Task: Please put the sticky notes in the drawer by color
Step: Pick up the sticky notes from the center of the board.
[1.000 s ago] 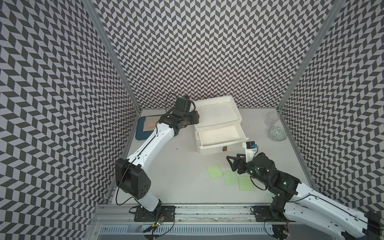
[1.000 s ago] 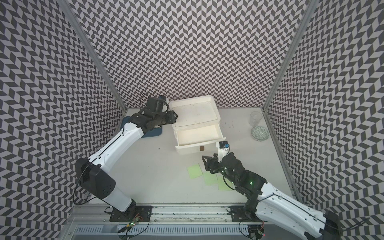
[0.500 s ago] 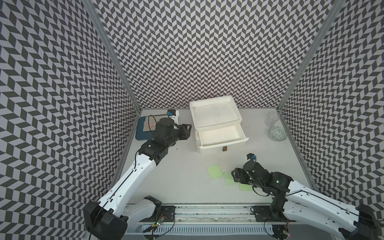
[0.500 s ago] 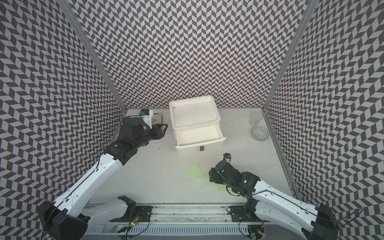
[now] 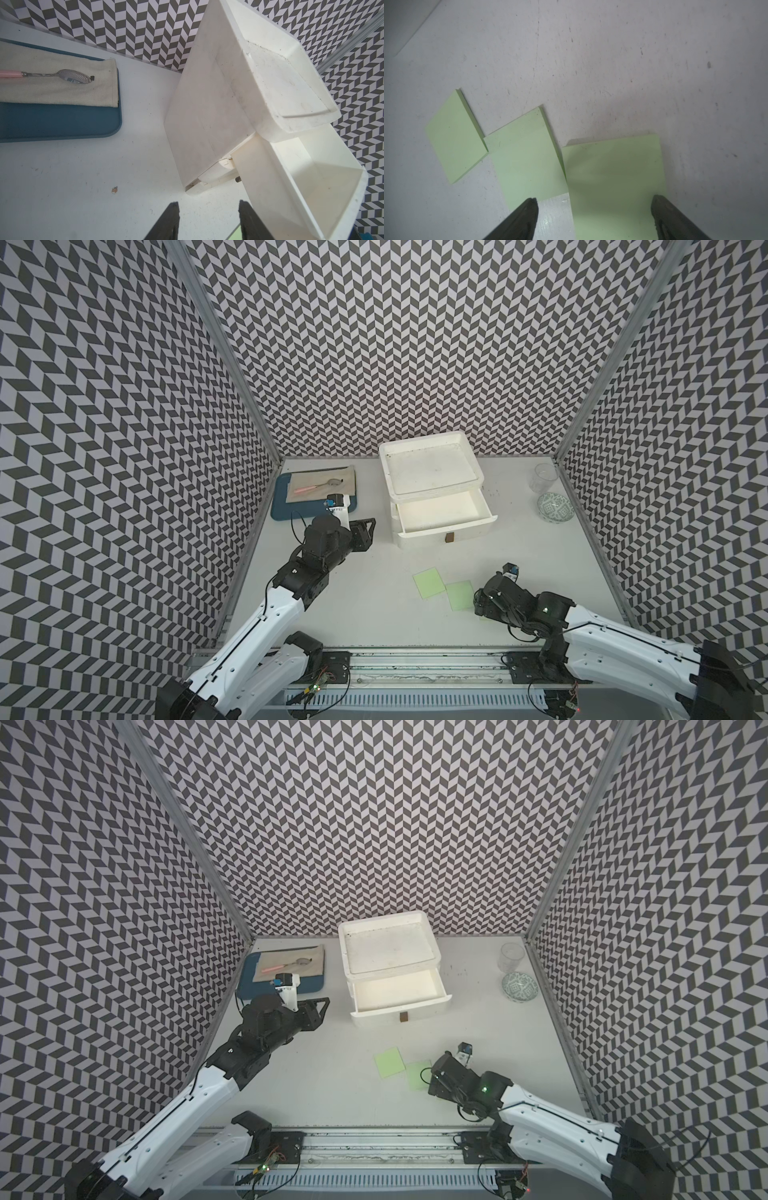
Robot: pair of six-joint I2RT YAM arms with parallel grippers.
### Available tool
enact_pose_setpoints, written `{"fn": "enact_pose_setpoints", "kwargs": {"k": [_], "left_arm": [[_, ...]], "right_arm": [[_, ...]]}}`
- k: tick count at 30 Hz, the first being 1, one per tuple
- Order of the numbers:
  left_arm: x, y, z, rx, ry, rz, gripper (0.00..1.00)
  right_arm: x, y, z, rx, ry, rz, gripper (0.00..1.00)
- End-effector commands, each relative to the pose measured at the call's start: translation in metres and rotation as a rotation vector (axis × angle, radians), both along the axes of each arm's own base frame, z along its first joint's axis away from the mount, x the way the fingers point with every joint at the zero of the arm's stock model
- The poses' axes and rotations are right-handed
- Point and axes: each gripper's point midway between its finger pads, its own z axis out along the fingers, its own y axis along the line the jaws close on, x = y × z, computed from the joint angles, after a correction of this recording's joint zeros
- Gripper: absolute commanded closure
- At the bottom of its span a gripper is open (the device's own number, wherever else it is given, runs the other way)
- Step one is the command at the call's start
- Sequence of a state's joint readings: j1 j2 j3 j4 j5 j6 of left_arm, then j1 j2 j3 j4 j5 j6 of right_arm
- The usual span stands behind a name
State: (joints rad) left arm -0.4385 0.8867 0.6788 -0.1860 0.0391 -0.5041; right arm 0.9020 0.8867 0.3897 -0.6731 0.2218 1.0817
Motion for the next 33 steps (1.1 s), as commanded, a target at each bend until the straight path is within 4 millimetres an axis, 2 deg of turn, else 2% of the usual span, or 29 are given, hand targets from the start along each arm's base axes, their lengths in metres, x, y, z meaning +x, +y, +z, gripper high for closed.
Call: {"fn": "enact_pose_setpoints", "kwargs": {"k": [1, 7, 10, 15, 17, 20, 27, 30, 33], "left_arm": [[0.001, -0.003, 0.003, -0.034, -0.024, -0.005, 0.50], [0.000, -0.007, -0.002, -0.049, -0.026, -0.026, 0.50], [0.000, -0.006, -0.002, -0.036, -0.035, -0.031, 0.50], [-0.002, -0.005, -0.002, -0.023, -0.036, -0.034, 0.50], [-0.003, -0.006, -0.002, -0.019, -0.037, -0.038, 0.50], [-0.002, -0.004, -0.005, -0.010, -0.027, -0.032, 0.50], [-0.005, -0.004, -0.011, -0.013, -0.013, -0.033, 0.50], [-0.006, -0.003, -0.012, -0.012, -0.013, -0.032, 0.50], [-0.006, -0.005, -0.012, -0.014, -0.006, -0.042, 0.50]], "right_arm": [[-0.002, -0.011, -0.002, -0.092, 0.030, -0.013, 0.10], [0.007, -0.013, 0.012, -0.146, -0.008, -0.021, 0.08], [0.007, -0.013, 0.006, -0.150, -0.001, -0.020, 0.08], [-0.002, -0.013, -0.018, -0.202, 0.081, 0.009, 0.08], [-0.004, -0.007, -0.024, -0.188, 0.094, 0.039, 0.08], [-0.006, 0.000, -0.026, -0.163, 0.098, 0.059, 0.09], [-0.010, -0.007, -0.030, -0.224, 0.116, 0.093, 0.16], [-0.012, -0.002, -0.027, -0.227, 0.106, 0.114, 0.20], [-0.012, 0.003, -0.023, -0.231, 0.090, 0.128, 0.21]]}}
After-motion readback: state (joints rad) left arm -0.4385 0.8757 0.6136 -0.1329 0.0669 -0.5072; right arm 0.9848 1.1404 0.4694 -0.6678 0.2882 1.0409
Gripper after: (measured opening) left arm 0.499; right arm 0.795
